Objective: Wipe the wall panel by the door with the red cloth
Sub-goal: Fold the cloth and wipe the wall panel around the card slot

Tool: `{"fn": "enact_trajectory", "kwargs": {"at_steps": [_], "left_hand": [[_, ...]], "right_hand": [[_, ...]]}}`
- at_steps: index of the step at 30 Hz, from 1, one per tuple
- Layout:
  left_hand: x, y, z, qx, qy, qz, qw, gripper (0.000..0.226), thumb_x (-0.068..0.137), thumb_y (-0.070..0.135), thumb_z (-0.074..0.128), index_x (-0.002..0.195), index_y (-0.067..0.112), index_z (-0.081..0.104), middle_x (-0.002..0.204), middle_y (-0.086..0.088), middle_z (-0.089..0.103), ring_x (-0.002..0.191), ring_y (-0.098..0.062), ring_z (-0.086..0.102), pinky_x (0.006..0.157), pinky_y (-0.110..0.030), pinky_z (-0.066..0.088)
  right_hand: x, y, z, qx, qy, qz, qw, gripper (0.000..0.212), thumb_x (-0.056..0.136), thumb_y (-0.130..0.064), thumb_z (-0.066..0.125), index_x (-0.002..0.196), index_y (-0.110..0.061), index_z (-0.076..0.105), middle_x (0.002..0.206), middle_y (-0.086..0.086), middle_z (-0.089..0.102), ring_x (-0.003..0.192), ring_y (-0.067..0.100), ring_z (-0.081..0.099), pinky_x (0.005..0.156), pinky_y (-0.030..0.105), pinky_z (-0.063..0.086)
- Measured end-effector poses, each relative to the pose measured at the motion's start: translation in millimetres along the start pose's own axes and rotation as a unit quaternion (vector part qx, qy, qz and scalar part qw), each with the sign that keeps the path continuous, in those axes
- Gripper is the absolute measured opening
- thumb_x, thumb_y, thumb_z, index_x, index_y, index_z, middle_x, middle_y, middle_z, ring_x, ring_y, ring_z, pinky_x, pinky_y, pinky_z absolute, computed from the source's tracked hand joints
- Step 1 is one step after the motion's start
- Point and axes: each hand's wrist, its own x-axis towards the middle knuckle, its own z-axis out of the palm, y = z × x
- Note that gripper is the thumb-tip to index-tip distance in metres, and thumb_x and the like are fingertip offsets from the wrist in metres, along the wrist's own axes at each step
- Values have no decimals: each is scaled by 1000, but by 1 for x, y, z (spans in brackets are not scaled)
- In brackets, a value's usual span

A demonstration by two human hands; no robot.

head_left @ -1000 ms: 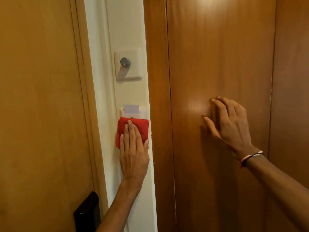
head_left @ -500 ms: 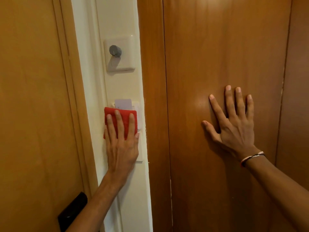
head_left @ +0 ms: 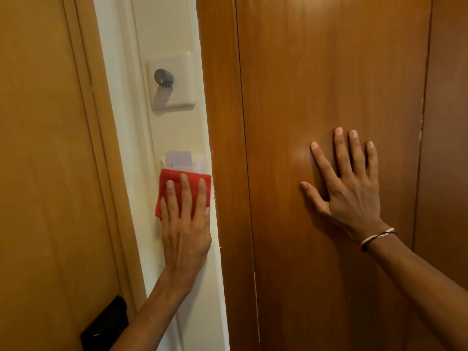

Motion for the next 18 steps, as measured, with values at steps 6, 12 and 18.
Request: {"fn": "enact_trajectory", "kwargs": {"at_steps": [6, 12, 18], "left_hand": [[2, -5, -2, -46, 26, -116, 992, 59, 108, 33, 30, 160, 10, 14, 166, -22, 19, 154, -46, 13, 120, -65, 28], [-4, -12, 2, -22, 20, -71, 997, 63, 106, 31, 40, 160, 12, 13, 166, -22, 18, 154, -46, 14, 118, -65, 30], [-7, -11, 7, -5, 5, 6, 1000, 62, 106, 34, 37, 160, 13, 14, 166, -22, 18, 154, -46, 13, 119, -66, 28]], "right_hand": [[0, 0, 1, -5, 2, -1, 1000, 85, 98, -73, 37, 166, -26, 20, 174, 20, 16, 162, 40, 15, 130, 62, 15], [0, 0, 0, -8, 2, -4, 1000, 85, 97, -73, 37, 166, -26, 21, 173, 20, 18, 161, 41, 15, 130, 61, 14], [1, 0, -1, -14, 9, -2, 1000, 83, 98, -71, 38, 166, -26, 24, 173, 20, 21, 161, 41, 18, 131, 61, 14]]}}
